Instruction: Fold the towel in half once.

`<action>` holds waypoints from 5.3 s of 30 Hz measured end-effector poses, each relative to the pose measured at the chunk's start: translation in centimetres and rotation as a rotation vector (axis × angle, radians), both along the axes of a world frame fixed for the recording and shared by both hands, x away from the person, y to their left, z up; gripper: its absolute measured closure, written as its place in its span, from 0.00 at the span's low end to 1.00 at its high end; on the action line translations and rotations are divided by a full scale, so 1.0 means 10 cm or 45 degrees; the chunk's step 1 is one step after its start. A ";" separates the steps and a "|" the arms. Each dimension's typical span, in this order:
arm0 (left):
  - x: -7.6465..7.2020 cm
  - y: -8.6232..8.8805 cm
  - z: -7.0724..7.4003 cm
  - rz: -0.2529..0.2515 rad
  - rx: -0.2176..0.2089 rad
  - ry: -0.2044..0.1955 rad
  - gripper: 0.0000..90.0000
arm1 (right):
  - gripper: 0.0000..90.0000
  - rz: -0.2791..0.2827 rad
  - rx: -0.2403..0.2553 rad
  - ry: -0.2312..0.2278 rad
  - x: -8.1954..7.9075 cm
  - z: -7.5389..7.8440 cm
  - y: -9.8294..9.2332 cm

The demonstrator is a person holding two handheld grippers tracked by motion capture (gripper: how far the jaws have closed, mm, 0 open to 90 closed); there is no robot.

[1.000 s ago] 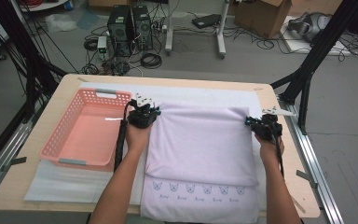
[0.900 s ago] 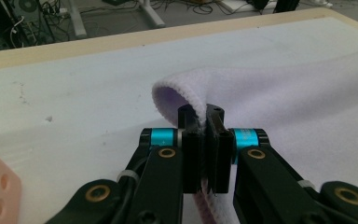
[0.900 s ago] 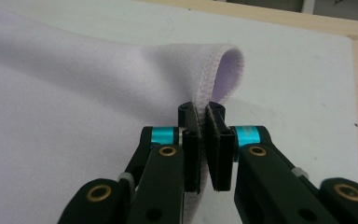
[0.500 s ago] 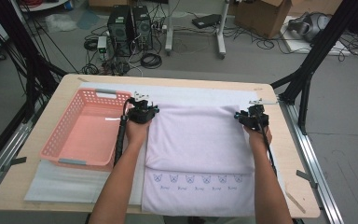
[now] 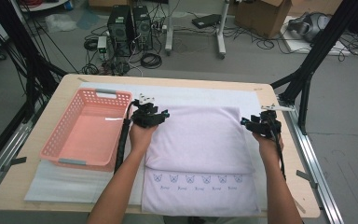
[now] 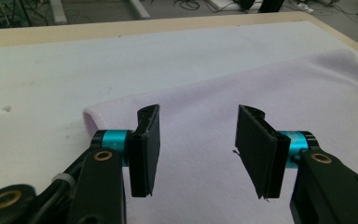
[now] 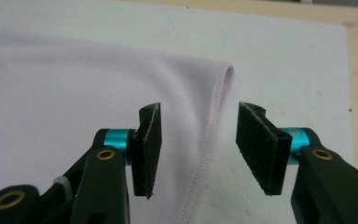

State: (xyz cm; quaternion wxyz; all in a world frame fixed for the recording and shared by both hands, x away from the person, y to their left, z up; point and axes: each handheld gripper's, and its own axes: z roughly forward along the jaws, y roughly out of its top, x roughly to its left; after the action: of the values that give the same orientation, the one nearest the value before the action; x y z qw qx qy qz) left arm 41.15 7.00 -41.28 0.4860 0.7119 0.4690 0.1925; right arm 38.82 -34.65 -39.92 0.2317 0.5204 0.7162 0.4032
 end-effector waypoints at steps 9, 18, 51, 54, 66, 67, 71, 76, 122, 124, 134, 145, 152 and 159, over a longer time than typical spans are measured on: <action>-0.34 -0.09 -0.04 -0.145 -0.006 0.022 0.56 | 0.60 0.060 -0.017 0.036 -0.37 -0.10 -0.03; -0.68 -0.05 -0.14 -0.189 -0.015 0.010 0.60 | 0.59 0.175 -0.028 0.091 -0.72 -0.37 0.00; -1.43 0.55 -0.29 -0.136 -0.053 0.019 0.57 | 0.66 0.495 -0.102 0.131 -1.64 -0.41 0.00; -1.34 0.52 -0.27 -0.155 -0.068 0.015 0.60 | 0.65 0.461 -0.027 0.106 -1.62 -0.41 -0.04; -1.26 0.25 -0.38 -0.264 0.034 0.119 0.79 | 0.64 0.410 -0.018 0.061 -1.58 -0.39 0.02; -1.28 0.24 -0.38 -0.271 0.055 0.119 0.83 | 0.64 0.403 -0.022 0.068 -1.58 -0.40 0.03; -1.38 0.23 -0.37 -0.314 0.087 0.108 0.88 | 0.64 0.404 -0.026 0.067 -1.61 -0.39 0.04; -1.59 0.33 -0.38 -0.319 0.071 0.104 0.80 | 0.64 0.392 -0.016 0.058 -1.70 -0.38 0.03; -2.02 0.50 -0.40 -0.123 0.072 0.105 0.54 | 0.66 0.203 -0.022 -0.013 -2.18 -0.36 -0.02; -2.04 0.48 -0.40 -0.133 0.072 0.102 0.56 | 0.66 0.203 -0.032 -0.013 -2.18 -0.37 -0.03; -2.11 0.38 -0.41 -0.154 0.131 0.076 0.73 | 0.67 0.131 -0.044 -0.012 -2.21 -0.37 -0.15; -2.13 0.33 -0.42 -0.122 0.244 0.005 0.98 | 0.69 0.043 0.022 0.004 -2.11 -0.42 -0.23; -2.13 0.32 -0.38 -0.134 0.204 -0.028 1.00 | 0.68 0.090 0.014 0.015 -1.96 -0.45 0.01; -2.16 0.35 -0.35 -0.137 0.154 -0.064 1.00 | 0.86 0.087 -0.080 0.052 -1.88 -0.52 0.08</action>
State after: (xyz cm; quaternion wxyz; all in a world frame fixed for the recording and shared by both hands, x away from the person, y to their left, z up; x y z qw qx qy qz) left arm 19.60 10.53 -44.75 0.4634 0.7590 0.4052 0.2121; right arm 20.04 -33.82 -45.08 0.2191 0.4963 0.7504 0.3775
